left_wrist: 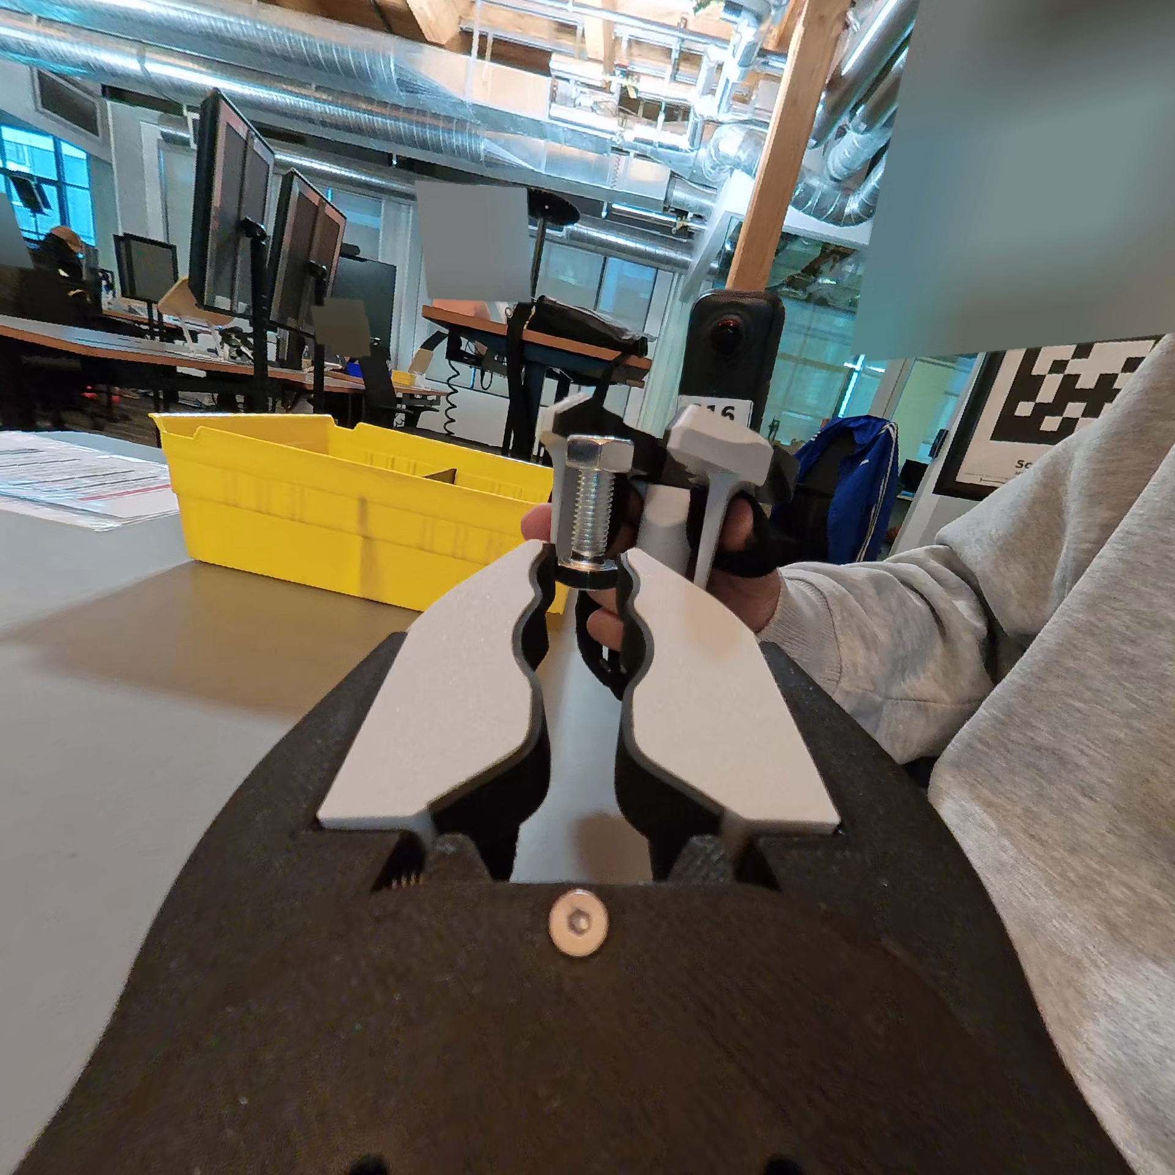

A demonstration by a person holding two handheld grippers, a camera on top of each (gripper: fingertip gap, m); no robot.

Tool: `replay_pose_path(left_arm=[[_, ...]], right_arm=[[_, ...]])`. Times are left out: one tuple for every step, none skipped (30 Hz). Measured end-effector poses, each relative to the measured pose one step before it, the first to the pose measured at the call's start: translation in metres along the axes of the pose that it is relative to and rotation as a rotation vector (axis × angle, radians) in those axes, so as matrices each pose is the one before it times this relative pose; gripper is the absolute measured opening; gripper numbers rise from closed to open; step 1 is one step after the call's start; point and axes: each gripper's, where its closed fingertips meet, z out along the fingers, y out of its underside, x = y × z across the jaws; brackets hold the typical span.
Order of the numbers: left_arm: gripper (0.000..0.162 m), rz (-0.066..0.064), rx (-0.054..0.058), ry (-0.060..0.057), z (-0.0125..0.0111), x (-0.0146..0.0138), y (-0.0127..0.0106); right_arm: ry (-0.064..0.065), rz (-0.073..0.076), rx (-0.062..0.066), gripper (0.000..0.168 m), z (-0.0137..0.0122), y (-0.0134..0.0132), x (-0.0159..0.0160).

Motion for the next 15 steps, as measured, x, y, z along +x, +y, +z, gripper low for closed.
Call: replay_pose_path(left_arm=[[0.018, 0.0014, -0.0006, 0.004, 0.00019, 0.00092, 0.00013], [0.019, 0.0009, -0.0005, 0.0033, 0.0001, 0.00076, 0.00008], [0.019, -0.0007, 0.0001, -0.0023, -0.00004, -0.00049, 0.00013], [0.018, -0.0057, 0.0083, -0.0007, -0.00049, -0.00054, -0.00121], [0.018, -0.0042, 0.0043, 0.0032, -0.00035, 0.00013, -0.00107], [0.018, -0.0001, 0.0033, -0.0043, -0.00021, -0.00066, -0.00077], [0.018, 0.0007, 0.0003, -0.0044, -0.0001, -0.00064, 0.00003], [0.018, -0.0004, -0.0016, -0.0013, 0.00005, -0.00037, 0.0003], [0.018, 0.0005, -0.0012, -0.0016, 0.00011, -0.00026, 0.0002], [0.018, 0.0016, 0.0007, -0.002, 0.00003, -0.00021, 0.00005], [0.018, 0.0001, -0.0004, -0.0008, 0.00007, -0.00011, 0.00007], [0.018, -0.001, -0.001, 0.0007, 0.0, 0.00004, 0.00023], [0.018, -0.0012, -0.0009, 0.0009, 0.0001, 0.00008, 0.00024], [0.018, -0.0007, -0.001, 0.0021, 0.0002, 0.00038, 0.00032], [0.018, -0.0007, -0.0006, 0.0043, 0.00008, 0.00082, 0.00005]], right_arm=[[0.0135, -0.0073, -0.017, 0.028, 0.00053, 0.00285, 0.00197], [0.0146, -0.0053, -0.0108, 0.028, -0.00051, 0.00179, 0.00313], [0.0089, 0.0062, 0.0047, 0.027, -0.00163, -0.00046, 0.00324], [0.0297, 0.016, 0.0007, 0.016, -0.00242, 0.00017, 0.00704], [0.0399, 0.0134, -0.0093, 0.009, -0.00282, 0.00161, 0.00904], [0.025, 0.0086, -0.0034, 0.009, -0.00224, 0.00065, 0.00665], [0.0028, 0.0065, 0.0061, 0.01, -0.00168, -0.00159, 0.00228], [-0.0164, 0.0036, 0.0197, 0.013, -0.00102, -0.00387, -0.00228], [-0.0238, -0.0014, 0.0233, 0.017, -0.00016, -0.00414, -0.00485], [-0.0203, -0.0054, 0.0123, 0.02, 0.00089, -0.00195, -0.00529], [-0.0209, -0.0075, 0.0009, 0.023, 0.00183, 0.00025, -0.00571], [-0.0241, -0.0069, -0.0043, 0.025, 0.00242, 0.0012, -0.00609], [-0.0177, -0.0064, -0.0085, 0.028, 0.00274, 0.00169, -0.00495], [-0.0106, -0.0072, -0.0137, 0.03, 0.00259, 0.00251, -0.00334], [-0.0068, -0.0075, -0.0158, 0.03, 0.00183, 0.00264, -0.00209]])
